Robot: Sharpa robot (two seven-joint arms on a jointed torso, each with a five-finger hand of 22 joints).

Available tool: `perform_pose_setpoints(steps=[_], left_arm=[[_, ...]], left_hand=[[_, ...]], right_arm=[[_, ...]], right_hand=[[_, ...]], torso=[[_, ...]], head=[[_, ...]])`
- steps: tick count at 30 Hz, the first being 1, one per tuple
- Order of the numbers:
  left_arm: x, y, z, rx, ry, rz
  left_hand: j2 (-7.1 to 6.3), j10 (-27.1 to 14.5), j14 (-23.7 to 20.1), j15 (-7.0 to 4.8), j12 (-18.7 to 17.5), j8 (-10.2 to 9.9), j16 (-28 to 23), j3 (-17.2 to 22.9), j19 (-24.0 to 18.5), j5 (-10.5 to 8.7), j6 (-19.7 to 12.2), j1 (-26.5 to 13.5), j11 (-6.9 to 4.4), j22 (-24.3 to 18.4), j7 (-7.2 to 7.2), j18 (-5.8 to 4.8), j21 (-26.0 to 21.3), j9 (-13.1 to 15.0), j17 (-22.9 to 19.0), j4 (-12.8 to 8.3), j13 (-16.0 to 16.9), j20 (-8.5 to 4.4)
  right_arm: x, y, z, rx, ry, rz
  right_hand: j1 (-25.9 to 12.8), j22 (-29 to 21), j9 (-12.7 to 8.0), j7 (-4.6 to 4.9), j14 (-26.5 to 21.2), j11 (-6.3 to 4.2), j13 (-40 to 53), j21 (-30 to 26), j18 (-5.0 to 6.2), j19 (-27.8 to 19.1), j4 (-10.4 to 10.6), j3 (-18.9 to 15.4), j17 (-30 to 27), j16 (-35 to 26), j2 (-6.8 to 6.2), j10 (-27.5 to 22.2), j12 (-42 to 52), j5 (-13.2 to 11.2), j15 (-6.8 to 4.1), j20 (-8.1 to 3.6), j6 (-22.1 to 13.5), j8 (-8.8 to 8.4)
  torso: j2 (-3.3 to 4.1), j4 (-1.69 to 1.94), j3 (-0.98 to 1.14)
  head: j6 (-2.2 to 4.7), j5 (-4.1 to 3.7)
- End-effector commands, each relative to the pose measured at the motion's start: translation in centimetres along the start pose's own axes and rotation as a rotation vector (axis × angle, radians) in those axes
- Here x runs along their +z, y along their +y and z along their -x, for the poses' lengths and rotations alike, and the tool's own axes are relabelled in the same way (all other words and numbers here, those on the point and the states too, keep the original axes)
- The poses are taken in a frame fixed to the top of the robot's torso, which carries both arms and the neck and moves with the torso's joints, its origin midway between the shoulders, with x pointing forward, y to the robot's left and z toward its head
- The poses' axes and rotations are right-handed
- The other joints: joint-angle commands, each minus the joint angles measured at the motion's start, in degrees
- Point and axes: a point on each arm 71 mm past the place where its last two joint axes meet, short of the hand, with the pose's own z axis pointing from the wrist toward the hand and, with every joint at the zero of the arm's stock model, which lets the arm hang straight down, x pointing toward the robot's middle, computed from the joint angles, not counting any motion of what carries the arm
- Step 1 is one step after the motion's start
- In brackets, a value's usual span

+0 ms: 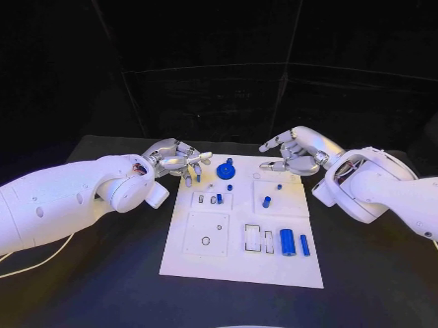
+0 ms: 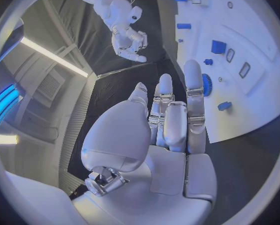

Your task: Assemble the parts on the task board

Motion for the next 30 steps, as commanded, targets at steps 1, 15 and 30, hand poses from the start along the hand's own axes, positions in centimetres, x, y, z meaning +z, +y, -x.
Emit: perform_pose_setpoints(steps=[1, 15, 30], left_arm=[[0.2, 0.8, -0.2, 0.293, 0.1, 0.221], [3.3, -0.5, -1.7, 0.68, 0.158, 0.449], [6.2, -1.0, -5.1, 0.836, 0.227, 0.48]], left_hand=[[0.57, -2.42, 4.13, -0.44, 16.85, 4.22, 8.29, -0.34, 0.66, -0.18, -1.48, -0.63, -0.54, 14.03, -0.65, -1.94, 12.38, 4.18, 10.51, 1.53, 16.88, -0.91], [2.57, -1.22, 5.99, -1.48, 41.07, 17.29, 14.04, -5.06, 6.77, -0.31, -8.2, -5.33, -1.58, 45.61, -2.12, -5.6, 36.5, 19.45, 18.31, 2.57, 43.19, -1.43], [3.29, -0.98, 5.99, -1.45, 42.32, 19.2, 14.04, -6.55, 7.41, -0.63, -10.13, -6.49, -1.55, 47.76, -2.1, -5.94, 37.74, 22.84, 18.31, 2.65, 44.76, -1.44]], right_arm=[[0.0, -1.0, 1.5, 0.077, -0.015, -0.042], [1.0, -2.8, 3.0, 0.052, -0.034, -0.15], [1.7, -2.5, 2.5, 0.031, -0.02, -0.158]], right_hand=[[0.68, -0.21, 0.13, -0.17, 4.38, -0.43, 0.18, -0.41, 0.99, -0.27, -0.1, -0.6, 8.2, -0.51, 0.37, 0.16, 0.13, 2.21, -0.22, -0.44, 0.61, 0.55], [0.34, -1.14, 0.06, -0.36, 4.17, -0.6, 0.37, -0.96, 1.14, -0.55, 0.25, -1.92, 7.24, -1.09, 0.29, 0.69, 0.5, 2.28, -0.42, -0.68, 0.68, 1.18], [0.16, -2.44, 0.05, -0.41, 3.95, -0.64, -0.01, -1.62, 1.39, -1.14, 0.46, -2.31, 6.34, -1.57, 0.33, 0.46, 0.2, 2.24, -0.46, -0.73, 0.71, 1.37]], torso=[[-1.05, -0.11, 0.49], [-2.24, -0.11, 1.05], [-2.18, -0.21, 1.0]], head=[[-0.27, 0.34], [-1.15, 0.7], [-1.7, 0.75]])
